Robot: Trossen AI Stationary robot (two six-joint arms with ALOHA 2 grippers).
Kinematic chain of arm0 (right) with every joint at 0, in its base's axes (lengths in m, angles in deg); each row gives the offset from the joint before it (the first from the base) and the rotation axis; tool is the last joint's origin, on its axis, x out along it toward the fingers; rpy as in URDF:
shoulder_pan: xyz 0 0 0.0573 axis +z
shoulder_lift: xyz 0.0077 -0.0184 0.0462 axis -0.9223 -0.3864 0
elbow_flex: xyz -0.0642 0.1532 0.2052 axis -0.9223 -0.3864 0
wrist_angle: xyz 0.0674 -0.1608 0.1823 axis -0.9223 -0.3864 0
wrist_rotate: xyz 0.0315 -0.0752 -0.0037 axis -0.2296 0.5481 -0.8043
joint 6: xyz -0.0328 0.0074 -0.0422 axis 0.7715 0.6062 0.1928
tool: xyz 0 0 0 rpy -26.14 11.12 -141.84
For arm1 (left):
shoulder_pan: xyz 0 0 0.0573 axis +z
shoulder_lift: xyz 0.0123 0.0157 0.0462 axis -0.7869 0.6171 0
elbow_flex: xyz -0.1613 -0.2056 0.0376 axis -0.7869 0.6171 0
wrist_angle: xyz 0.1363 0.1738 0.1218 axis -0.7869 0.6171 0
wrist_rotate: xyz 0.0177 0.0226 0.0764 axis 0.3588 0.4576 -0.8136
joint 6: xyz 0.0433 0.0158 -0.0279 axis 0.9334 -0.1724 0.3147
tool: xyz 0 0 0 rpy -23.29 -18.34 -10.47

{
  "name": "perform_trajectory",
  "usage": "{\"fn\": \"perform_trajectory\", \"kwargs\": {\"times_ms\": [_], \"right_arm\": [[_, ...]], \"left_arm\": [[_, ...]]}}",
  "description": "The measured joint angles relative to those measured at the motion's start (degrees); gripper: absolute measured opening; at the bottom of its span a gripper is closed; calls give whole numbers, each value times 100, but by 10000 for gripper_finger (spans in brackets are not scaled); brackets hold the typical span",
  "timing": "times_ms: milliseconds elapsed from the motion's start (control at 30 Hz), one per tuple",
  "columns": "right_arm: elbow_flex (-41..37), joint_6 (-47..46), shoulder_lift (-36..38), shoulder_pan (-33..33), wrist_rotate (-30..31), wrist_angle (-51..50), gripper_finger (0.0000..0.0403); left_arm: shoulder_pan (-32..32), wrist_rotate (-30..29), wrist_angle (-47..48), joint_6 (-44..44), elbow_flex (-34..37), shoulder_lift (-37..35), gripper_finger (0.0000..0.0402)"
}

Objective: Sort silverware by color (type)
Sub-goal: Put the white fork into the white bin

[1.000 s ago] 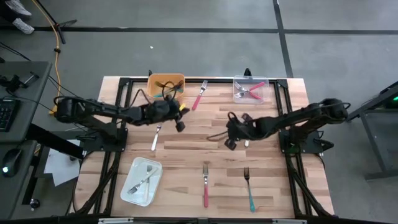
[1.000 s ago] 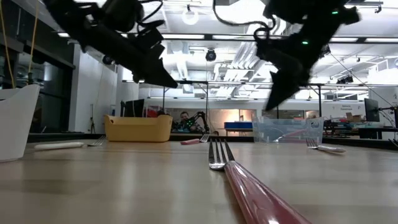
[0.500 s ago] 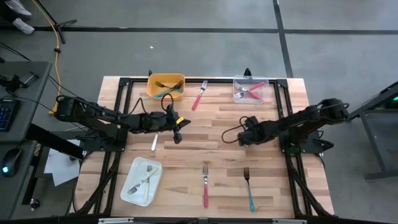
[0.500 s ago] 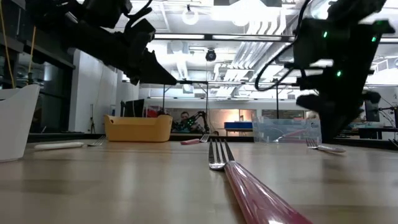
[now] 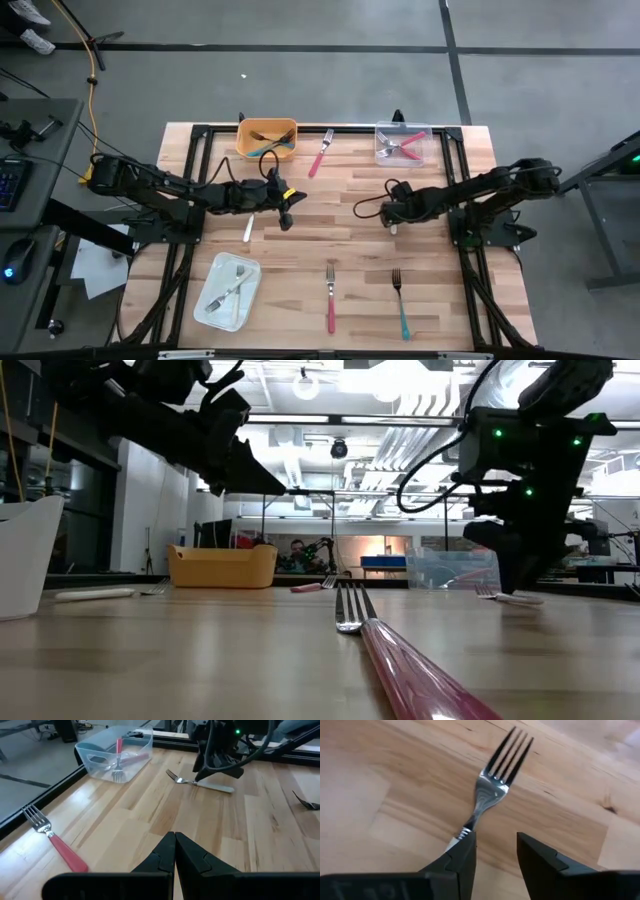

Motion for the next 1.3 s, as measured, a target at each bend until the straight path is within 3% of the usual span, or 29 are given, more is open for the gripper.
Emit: {"fn": "perform_trajectory", "kwargs": {"times_ms": [200,400,533,700,833,1067,1300], "right_arm": [[289,482,-2,4,-119,-187,136],[460,1340,-2,4,312,59,134],[276,2328,-2,-165,437,1393,113],[-8,3950,-4,-472,-98,3417,55],[-34,4946,-4,-829,-503,4399,7],[276,5690,-4,-1524,-1338,5048,17],[653,5976,-4,-1816,-1470,5167,3]], "left_arm": [[-37,260,730,-525,-2,-35,1],[-310,-21,3338,-1181,-476,-303,19],[-623,-286,4652,-1763,-817,-430,51],[-802,-243,5786,-2746,-977,-450,85],[-779,-218,6598,-3661,-973,-448,103],[-716,-215,7015,-4311,-875,-442,115],[-399,-142,6796,-4485,-418,-344,115]]}}
